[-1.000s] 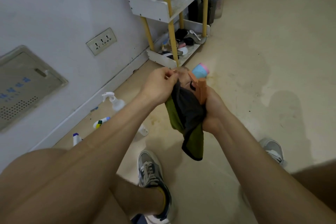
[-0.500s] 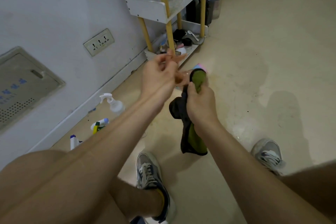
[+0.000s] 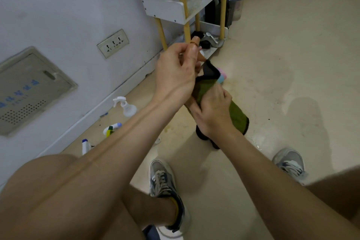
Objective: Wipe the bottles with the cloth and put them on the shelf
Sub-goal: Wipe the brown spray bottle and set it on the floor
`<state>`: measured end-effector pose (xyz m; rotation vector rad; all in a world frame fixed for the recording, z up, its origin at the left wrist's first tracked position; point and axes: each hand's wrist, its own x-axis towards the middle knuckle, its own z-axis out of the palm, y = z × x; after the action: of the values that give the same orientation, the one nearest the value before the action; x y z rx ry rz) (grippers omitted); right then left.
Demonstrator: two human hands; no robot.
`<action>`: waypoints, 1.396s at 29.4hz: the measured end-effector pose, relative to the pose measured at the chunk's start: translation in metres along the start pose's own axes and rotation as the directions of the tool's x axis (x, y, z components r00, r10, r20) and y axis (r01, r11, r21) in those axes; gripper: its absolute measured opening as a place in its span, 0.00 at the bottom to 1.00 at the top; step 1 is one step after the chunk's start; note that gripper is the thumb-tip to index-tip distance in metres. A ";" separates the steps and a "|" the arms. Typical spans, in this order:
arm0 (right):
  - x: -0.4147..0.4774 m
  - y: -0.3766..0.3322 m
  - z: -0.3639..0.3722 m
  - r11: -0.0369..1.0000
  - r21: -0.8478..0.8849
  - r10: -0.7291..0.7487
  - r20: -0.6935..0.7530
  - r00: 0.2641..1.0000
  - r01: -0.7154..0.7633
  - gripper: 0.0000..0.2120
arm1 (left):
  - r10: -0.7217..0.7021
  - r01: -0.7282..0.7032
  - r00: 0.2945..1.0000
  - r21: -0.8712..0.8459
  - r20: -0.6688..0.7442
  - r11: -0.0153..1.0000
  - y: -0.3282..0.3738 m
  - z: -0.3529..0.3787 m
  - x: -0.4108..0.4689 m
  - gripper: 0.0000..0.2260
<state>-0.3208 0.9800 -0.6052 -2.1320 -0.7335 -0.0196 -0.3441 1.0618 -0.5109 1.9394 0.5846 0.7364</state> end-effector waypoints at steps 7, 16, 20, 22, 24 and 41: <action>0.002 0.018 -0.002 0.994 0.085 0.062 0.038 0.997 -0.065 0.38 | -0.049 0.048 0.998 -0.028 -0.029 0.998 0.008 -0.003 0.002 0.09; 0.016 0.011 -0.021 0.981 0.149 0.089 0.218 0.972 -0.123 0.27 | -0.170 0.178 0.980 -0.079 0.105 0.981 0.015 -0.002 0.005 0.05; 0.024 0.009 -0.050 0.888 0.386 0.034 0.484 0.875 -0.248 0.12 | -0.028 -0.083 0.925 0.275 0.378 0.958 0.004 -0.028 0.023 0.12; 0.029 0.009 -0.064 0.858 0.420 -0.022 0.604 0.796 -0.295 0.12 | 0.128 -0.365 0.840 0.375 0.526 0.852 -0.003 -0.041 0.030 0.15; 0.032 0.010 -0.073 0.840 0.438 -0.049 0.648 0.760 -0.319 0.11 | 0.278 -0.546 0.734 0.295 0.619 0.785 -0.004 -0.046 0.032 0.18; 0.016 -0.013 -0.037 0.999 0.023 0.038 0.133 0.990 -0.041 0.22 | 0.039 -0.455 0.792 0.547 0.609 0.703 0.004 -0.037 0.028 0.33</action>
<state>-0.3051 0.9668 -0.5678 -2.1382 -0.7644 0.1533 -0.3498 1.1013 -0.4863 2.8189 0.1960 0.0428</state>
